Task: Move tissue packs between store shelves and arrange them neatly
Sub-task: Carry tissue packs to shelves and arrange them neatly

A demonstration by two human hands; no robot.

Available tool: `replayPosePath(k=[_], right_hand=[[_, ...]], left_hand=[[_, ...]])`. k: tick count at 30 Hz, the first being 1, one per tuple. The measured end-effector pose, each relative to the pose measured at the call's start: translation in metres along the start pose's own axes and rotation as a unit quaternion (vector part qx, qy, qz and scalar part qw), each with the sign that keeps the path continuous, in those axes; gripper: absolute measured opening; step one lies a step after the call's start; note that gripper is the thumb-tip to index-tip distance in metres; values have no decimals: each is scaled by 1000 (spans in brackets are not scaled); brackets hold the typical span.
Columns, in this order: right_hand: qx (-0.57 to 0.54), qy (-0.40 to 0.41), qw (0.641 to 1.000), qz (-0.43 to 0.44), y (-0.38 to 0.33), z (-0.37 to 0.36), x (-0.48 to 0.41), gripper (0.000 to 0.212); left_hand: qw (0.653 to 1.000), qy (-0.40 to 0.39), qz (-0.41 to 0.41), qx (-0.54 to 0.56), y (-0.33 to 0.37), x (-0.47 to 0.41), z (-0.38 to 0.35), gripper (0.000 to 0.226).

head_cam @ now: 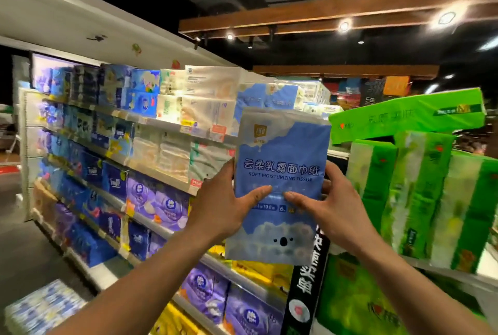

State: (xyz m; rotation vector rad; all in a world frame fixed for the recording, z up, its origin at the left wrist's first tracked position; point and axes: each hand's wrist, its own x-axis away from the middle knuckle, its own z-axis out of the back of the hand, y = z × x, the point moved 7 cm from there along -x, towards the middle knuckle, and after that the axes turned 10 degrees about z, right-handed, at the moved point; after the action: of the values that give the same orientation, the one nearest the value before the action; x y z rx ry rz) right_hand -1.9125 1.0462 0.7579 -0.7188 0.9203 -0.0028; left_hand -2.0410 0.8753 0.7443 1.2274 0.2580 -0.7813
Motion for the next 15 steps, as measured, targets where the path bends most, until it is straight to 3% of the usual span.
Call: replayPosePath(k=[4, 8, 15], right_hand=[[76, 52, 996, 18, 24, -24, -74, 63], [158, 104, 982, 21, 33, -28, -151, 71], [298, 155, 941, 49, 32, 3, -260, 69]], left_hand=[[997, -42, -64, 11, -26, -94, -5, 53], [989, -92, -113, 9, -29, -194, -16, 69], [979, -90, -169, 74, -8, -329, -56, 69]])
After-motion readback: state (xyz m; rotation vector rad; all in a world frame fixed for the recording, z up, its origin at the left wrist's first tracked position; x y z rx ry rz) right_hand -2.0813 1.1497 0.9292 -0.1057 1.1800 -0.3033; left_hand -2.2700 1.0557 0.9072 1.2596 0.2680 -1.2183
